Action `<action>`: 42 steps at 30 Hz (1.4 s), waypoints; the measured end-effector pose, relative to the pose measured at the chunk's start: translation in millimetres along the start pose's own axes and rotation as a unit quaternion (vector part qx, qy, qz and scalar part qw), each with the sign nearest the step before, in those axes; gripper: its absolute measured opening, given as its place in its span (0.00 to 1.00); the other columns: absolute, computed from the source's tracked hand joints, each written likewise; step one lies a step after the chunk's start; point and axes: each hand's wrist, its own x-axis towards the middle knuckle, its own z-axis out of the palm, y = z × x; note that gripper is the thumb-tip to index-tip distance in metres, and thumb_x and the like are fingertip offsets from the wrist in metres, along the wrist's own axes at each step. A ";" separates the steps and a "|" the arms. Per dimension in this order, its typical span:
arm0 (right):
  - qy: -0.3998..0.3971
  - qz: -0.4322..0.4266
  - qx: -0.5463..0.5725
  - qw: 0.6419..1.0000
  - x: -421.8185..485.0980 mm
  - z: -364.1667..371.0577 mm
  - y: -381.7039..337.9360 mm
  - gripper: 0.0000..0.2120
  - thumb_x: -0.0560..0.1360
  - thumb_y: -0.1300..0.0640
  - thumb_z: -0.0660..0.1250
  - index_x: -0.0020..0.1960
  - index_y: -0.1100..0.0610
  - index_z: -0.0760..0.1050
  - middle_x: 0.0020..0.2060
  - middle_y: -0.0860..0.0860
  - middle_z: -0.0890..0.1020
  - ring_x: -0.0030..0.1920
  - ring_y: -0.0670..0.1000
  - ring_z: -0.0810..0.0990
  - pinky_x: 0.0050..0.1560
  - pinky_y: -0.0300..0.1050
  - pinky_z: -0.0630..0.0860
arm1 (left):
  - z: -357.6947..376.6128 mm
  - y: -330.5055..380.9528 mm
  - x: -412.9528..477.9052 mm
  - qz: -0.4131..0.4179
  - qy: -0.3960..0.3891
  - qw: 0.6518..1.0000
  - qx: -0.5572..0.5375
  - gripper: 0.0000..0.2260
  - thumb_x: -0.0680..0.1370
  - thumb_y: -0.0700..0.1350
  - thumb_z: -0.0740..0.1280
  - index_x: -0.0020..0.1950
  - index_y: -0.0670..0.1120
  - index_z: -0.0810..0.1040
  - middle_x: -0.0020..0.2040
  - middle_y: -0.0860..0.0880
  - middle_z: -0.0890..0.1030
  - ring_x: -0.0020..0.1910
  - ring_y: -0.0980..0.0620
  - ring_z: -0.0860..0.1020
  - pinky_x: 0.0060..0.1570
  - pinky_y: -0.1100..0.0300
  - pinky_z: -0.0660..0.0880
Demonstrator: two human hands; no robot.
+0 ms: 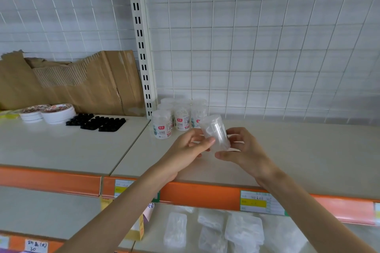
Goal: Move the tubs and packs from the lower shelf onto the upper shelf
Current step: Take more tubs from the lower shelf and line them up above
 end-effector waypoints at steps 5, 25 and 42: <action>-0.033 -0.001 0.003 0.999 -1.0 0.3 0.0 0.26 0.66 0.63 0.79 0.59 0.52 0.72 0.53 0.48 0.81 0.53 0.45 0.81 0.50 0.38 0.76 | -1.4 -3.5 2.1 -0.003 0.012 1.000 -0.010 0.09 0.80 0.47 0.67 0.58 0.44 0.78 0.51 0.50 0.83 0.49 0.58 0.81 0.49 0.64 0.77; -0.059 -0.032 0.047 0.997 -1.2 -2.5 -0.2 0.17 0.73 0.62 0.73 0.60 0.51 0.75 0.52 0.48 0.84 0.50 0.45 0.83 0.46 0.35 0.76 | -2.7 1.7 0.3 -0.011 0.027 0.998 -0.059 0.13 0.80 0.48 0.66 0.65 0.51 0.75 0.51 0.57 0.85 0.54 0.56 0.81 0.53 0.58 0.80; -0.082 -0.024 0.062 0.994 -5.1 -2.2 -2.7 0.18 0.75 0.62 0.72 0.61 0.51 0.73 0.50 0.49 0.86 0.51 0.45 0.84 0.48 0.34 0.78 | -6.5 -3.6 0.7 -0.001 0.084 0.993 -0.080 0.18 0.75 0.48 0.72 0.63 0.47 0.75 0.53 0.52 0.85 0.52 0.57 0.82 0.49 0.62 0.78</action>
